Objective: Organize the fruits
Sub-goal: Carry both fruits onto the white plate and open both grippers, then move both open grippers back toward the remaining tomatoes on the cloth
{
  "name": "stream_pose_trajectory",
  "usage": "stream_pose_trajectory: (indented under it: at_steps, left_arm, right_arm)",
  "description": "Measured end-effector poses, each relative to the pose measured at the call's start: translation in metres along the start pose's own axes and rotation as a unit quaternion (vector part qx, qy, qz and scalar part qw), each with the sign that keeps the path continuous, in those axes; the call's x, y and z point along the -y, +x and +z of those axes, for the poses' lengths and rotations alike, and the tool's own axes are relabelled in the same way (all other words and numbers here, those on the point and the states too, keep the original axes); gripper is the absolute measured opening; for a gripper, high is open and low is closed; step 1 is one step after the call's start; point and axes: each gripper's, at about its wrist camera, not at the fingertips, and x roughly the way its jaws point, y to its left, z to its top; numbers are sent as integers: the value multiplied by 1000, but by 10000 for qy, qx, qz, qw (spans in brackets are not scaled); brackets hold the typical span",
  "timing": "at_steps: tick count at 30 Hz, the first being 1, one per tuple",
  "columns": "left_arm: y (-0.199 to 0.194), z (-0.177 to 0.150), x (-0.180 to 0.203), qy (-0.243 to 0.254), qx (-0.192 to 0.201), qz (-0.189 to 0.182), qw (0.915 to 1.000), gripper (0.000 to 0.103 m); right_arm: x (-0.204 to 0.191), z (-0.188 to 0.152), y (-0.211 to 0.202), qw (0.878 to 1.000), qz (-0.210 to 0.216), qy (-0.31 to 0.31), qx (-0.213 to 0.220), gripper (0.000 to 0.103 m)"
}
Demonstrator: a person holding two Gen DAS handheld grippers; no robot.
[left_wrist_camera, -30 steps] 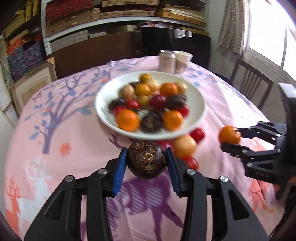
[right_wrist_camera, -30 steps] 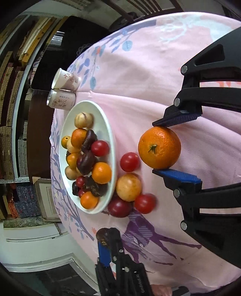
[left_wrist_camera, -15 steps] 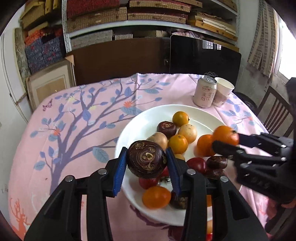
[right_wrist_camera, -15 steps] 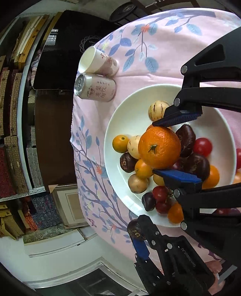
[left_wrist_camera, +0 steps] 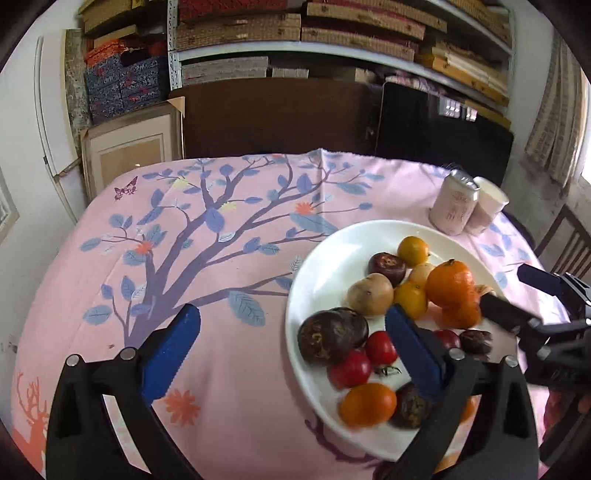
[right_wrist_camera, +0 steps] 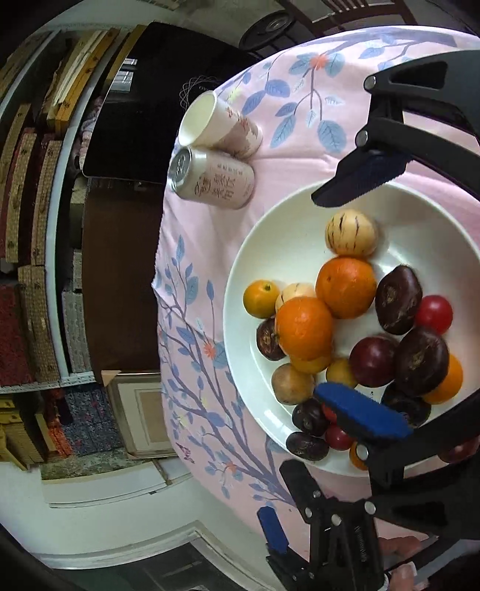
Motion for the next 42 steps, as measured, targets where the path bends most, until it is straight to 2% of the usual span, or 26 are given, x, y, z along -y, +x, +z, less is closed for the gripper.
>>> stream_pose_trajectory:
  at_steps: [3, 5, 8, 11, 13, 16, 18, 20, 27, 31, 35, 38, 42]
  left_arm:
    - [-18, -15, -8, -40, 8, -268, 9996, 98]
    - [-31, -34, -7, 131, -31, -416, 9990, 98]
    - [-42, -62, 1, 463, -134, -373, 9981, 98]
    - [-46, -88, 17, 899, -252, -381, 9949, 98]
    - [-42, -101, 33, 1384, -416, -116, 9894, 98]
    - [-42, -118, 54, 2135, -322, 118, 9763, 98]
    - [-43, -125, 61, 2451, -307, 220, 9688, 98]
    - [-42, -127, 63, 2492, -342, 150, 9677, 98]
    - [-30, -122, 48, 1882, -585, -139, 9803, 98]
    - [-29, -122, 45, 1758, -633, -225, 9821, 99]
    - [-27, -126, 52, 1945, -615, -142, 9789, 99]
    - [-24, -131, 60, 2118, -682, -72, 9749, 98]
    - [-25, -132, 65, 2283, -554, -4, 9720, 98]
  right_arm:
    - [15, -14, -26, 9999, 76, 101, 32, 99]
    - [16, -28, -34, 9999, 39, -48, -89, 99]
    - [14, -54, -38, 9991, -102, -371, -203, 99]
    - [7, -72, -23, 9957, -207, -767, -473, 99]
    - [5, -77, -20, 9951, 27, -890, -432, 99]
    - [5, -82, -24, 9932, 199, -979, -594, 99]
    - [5, -84, -31, 9918, 249, -1122, -566, 99]
    - [3, -87, -32, 9900, 202, -1245, -628, 99]
    - [-7, -96, -8, 9929, 321, -871, -749, 99]
    - [-15, -99, -14, 9867, 225, -1241, -1022, 99]
    - [-27, -112, -8, 9796, 186, -1542, -1275, 99]
    - [-29, -113, -4, 9807, 254, -1499, -1229, 100]
    - [-26, -111, -2, 9801, 355, -1474, -1280, 100]
